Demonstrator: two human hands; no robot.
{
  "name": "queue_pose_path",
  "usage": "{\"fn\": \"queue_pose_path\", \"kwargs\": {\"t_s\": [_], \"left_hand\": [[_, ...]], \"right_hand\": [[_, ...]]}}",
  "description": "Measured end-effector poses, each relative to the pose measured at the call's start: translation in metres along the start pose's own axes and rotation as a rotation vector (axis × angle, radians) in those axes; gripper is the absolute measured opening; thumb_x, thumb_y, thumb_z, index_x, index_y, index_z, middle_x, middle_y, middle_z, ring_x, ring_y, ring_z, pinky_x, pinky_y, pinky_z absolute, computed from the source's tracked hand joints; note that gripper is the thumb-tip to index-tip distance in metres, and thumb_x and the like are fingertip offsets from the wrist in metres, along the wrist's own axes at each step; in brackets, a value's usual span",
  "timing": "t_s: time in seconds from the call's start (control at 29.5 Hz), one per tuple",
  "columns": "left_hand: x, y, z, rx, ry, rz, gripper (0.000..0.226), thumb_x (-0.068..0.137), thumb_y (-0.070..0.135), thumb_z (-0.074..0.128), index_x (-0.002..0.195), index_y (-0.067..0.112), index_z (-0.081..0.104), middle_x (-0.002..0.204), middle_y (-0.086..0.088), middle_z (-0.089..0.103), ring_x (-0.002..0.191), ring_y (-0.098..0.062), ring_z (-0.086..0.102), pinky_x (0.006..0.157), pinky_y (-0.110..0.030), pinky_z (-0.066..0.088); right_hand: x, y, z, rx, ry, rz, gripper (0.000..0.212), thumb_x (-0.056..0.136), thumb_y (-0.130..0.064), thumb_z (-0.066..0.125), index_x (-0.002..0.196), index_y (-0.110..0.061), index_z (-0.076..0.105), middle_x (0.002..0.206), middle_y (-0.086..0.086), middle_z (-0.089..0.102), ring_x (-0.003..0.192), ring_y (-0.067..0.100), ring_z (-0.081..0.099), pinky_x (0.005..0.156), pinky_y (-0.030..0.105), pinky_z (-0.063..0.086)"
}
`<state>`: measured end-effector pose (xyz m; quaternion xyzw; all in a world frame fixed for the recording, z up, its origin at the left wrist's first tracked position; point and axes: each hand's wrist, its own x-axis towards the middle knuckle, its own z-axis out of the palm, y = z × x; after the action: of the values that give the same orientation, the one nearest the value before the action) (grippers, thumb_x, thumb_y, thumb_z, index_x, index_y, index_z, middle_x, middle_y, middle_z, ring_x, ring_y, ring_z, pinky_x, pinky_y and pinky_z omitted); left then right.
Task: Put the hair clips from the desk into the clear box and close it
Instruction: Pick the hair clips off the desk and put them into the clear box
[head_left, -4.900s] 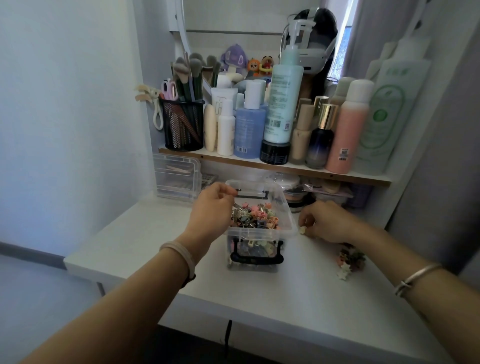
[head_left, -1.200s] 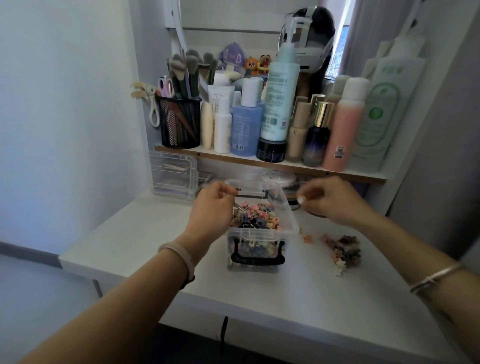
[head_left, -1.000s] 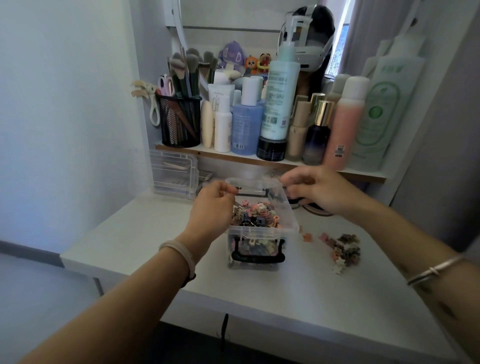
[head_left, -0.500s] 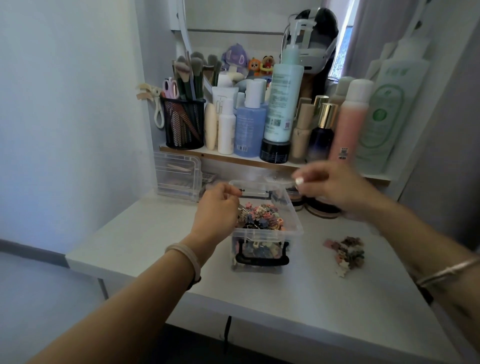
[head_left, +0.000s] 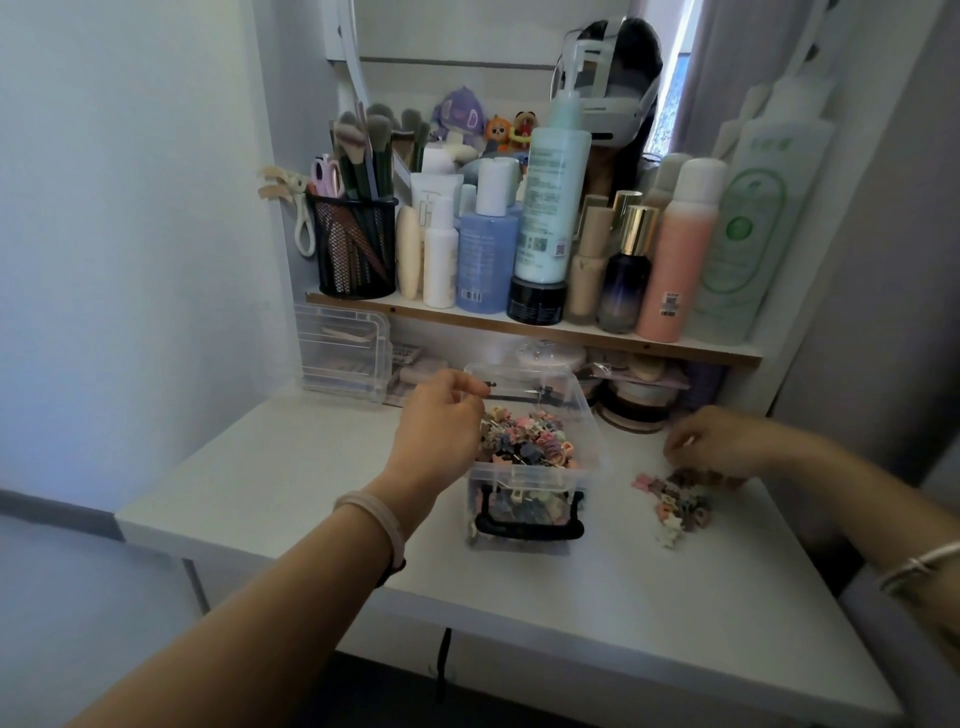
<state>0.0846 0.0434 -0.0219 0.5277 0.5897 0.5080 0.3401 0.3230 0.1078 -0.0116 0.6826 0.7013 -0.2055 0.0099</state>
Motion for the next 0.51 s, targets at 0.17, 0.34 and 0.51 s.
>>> {"fn": "queue_pose_path", "kwargs": {"t_s": [0.17, 0.34, 0.51], "left_hand": [[0.001, 0.0, 0.002, 0.006, 0.0, -0.009, 0.017, 0.095, 0.006, 0.037, 0.095, 0.014, 0.052, 0.075, 0.003, 0.05, 0.053, -0.011, 0.04, 0.05, -0.023, 0.035], [0.001, 0.001, 0.002, 0.016, -0.006, -0.009, 0.017, 0.096, 0.007, 0.038, 0.095, 0.014, 0.053, 0.078, 0.003, 0.051, 0.053, -0.011, 0.04, 0.05, -0.022, 0.035], [0.002, 0.0, 0.002, 0.03, -0.008, -0.004, 0.016, 0.096, 0.007, 0.038, 0.094, 0.014, 0.053, 0.079, 0.003, 0.051, 0.054, -0.012, 0.041, 0.052, -0.024, 0.036]], "right_hand": [[0.0, -0.005, 0.007, -0.016, 0.032, -0.09, 0.017, 0.087, -0.011, 0.059, 0.101, -0.013, 0.069, 0.086, -0.006, 0.061, 0.073, 0.007, 0.054, 0.054, 0.008, 0.042], [-0.001, -0.014, 0.012, -0.08, 0.114, -0.145, 0.02, 0.085, -0.008, 0.06, 0.099, -0.012, 0.073, 0.092, -0.003, 0.067, 0.078, 0.004, 0.052, 0.048, -0.002, 0.034], [-0.001, -0.014, 0.011, -0.025, 0.183, -0.16, 0.017, 0.083, -0.006, 0.063, 0.095, -0.01, 0.075, 0.088, 0.002, 0.071, 0.067, 0.004, 0.056, 0.049, -0.001, 0.037]]}}
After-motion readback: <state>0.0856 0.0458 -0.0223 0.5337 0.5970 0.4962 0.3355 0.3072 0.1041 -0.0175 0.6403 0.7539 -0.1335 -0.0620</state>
